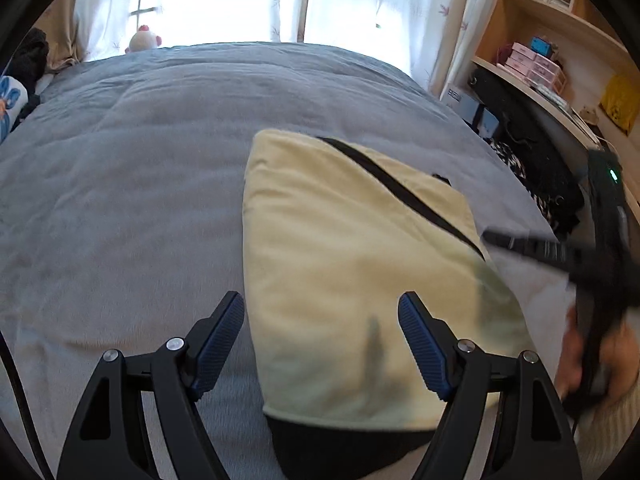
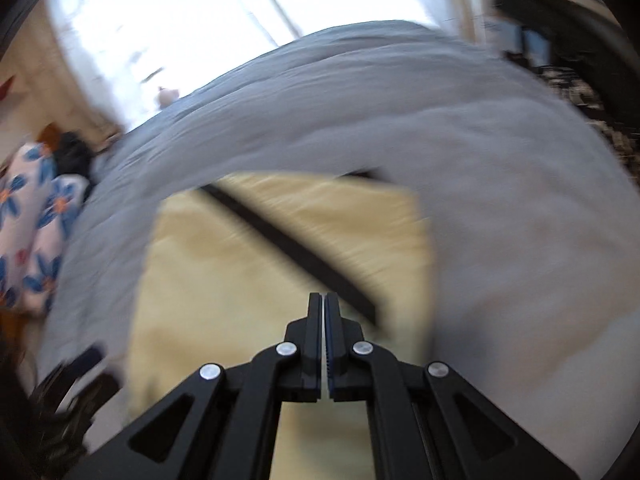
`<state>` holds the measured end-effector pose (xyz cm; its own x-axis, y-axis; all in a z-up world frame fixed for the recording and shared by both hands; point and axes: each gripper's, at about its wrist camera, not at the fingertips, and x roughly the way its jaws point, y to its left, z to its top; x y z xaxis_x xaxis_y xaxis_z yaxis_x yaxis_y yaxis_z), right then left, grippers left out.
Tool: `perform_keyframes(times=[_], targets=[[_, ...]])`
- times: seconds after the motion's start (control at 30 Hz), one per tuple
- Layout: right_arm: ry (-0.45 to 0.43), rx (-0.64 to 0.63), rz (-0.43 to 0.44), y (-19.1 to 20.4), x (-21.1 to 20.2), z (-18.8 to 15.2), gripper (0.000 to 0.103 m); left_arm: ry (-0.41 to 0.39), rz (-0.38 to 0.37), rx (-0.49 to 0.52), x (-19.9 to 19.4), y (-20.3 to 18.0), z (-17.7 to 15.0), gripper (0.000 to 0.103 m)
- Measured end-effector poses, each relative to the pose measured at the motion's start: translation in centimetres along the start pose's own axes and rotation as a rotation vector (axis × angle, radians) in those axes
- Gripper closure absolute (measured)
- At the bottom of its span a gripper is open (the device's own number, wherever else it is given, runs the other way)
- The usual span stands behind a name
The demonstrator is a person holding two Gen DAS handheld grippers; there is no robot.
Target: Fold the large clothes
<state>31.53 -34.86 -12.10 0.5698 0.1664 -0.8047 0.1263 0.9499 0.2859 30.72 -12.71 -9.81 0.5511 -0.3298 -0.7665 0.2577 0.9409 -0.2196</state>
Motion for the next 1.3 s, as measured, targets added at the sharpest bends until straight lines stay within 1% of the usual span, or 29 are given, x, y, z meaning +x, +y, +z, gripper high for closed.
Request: perform_keyframes(times=[0.03,0.07,0.13,0.17,0.2,0.27,0.33,0.4,0.53,0.6,0.67,0.8,0.9,0.93,1.0,1.03,1.07,1.1,1.17,1.2,1.3], targets=[[0.011,-0.012,0.008,0.7,0.5,-0.6,0.101,0.009,-0.003,-0.004,0.5,-0.2,0.4,0.026],[0.026,-0.033,-0.004,1.3,1.3,-1.1,0.101,0.021,-0.006,-0.006,1.1,-0.5,0.7,0.026],[0.047,-0.054,-0.063,1.6,2.8,-2.0,0.101,0.067,0.000,0.006,2.7,-0.8,0.7,0.029],[0.059,-0.042,-0.095,0.8,3.5,-2.3,0.103,0.093,0.013,0.017,3.5,-1.0,0.7,0.033],[0.064,-0.023,-0.117,-0.3,4.0,-2.2,0.103,0.105,0.031,0.030,4.0,-1.2,0.7,0.033],[0.053,0.028,-0.145,-2.6,3.6,-2.4,0.103,0.101,0.050,0.050,4.2,-1.5,0.5,0.033],[0.048,0.058,-0.135,-4.5,2.7,-2.6,0.103,0.097,0.049,0.052,4.2,-1.4,0.5,0.033],[0.053,0.059,-0.127,-5.1,2.0,-3.0,0.103,0.100,0.047,0.048,4.1,-1.3,0.4,0.033],[0.060,0.041,-0.154,-4.2,1.3,-3.3,0.103,0.115,0.033,0.023,4.0,-1.3,0.5,0.033],[0.052,0.045,-0.143,-3.7,0.3,-3.9,0.100,0.125,0.018,0.009,3.6,-1.2,0.5,0.033],[0.055,0.057,-0.130,-3.3,-0.5,-4.4,0.100,0.128,0.007,0.006,3.0,-1.0,0.5,0.033],[0.065,0.068,-0.107,-2.6,-1.8,-4.9,0.100,0.115,0.016,0.019,1.1,-1.3,0.4,0.033],[0.063,0.044,-0.100,-1.6,-3.0,-5.5,0.100,0.112,0.021,0.021,-0.5,-1.4,0.0,0.033],[0.062,0.027,-0.107,-1.1,-3.6,-5.7,0.097,0.110,0.027,0.025,-1.2,-1.4,-0.1,0.033],[0.062,-0.002,-0.132,-0.2,-4.5,-6.2,0.080,0.110,0.056,0.045,-2.4,-1.6,-0.5,0.032],[0.061,-0.017,-0.148,0.2,-5.0,-6.5,0.062,0.113,0.064,0.053,-2.8,-1.6,-0.6,0.030],[0.057,-0.031,-0.159,0.6,-5.4,-6.7,0.051,0.121,0.068,0.059,-3.3,-1.7,-0.8,0.025],[0.053,-0.041,-0.161,0.9,-5.8,-6.8,0.049,0.126,0.063,0.056,-3.8,-1.6,-0.9,0.020],[0.055,-0.064,-0.155,1.4,-6.8,-7.1,0.046,0.145,0.047,0.046,-4.6,-1.4,-1.0,0.012],[0.059,-0.065,-0.152,1.6,-7.3,-7.1,0.046,0.154,0.040,0.038,-5.0,-1.3,-1.0,0.011],[0.053,-0.074,-0.151,2.0,-8.7,-7.0,0.045,0.147,0.067,0.030,-6.3,-1.2,-0.9,0.011]])
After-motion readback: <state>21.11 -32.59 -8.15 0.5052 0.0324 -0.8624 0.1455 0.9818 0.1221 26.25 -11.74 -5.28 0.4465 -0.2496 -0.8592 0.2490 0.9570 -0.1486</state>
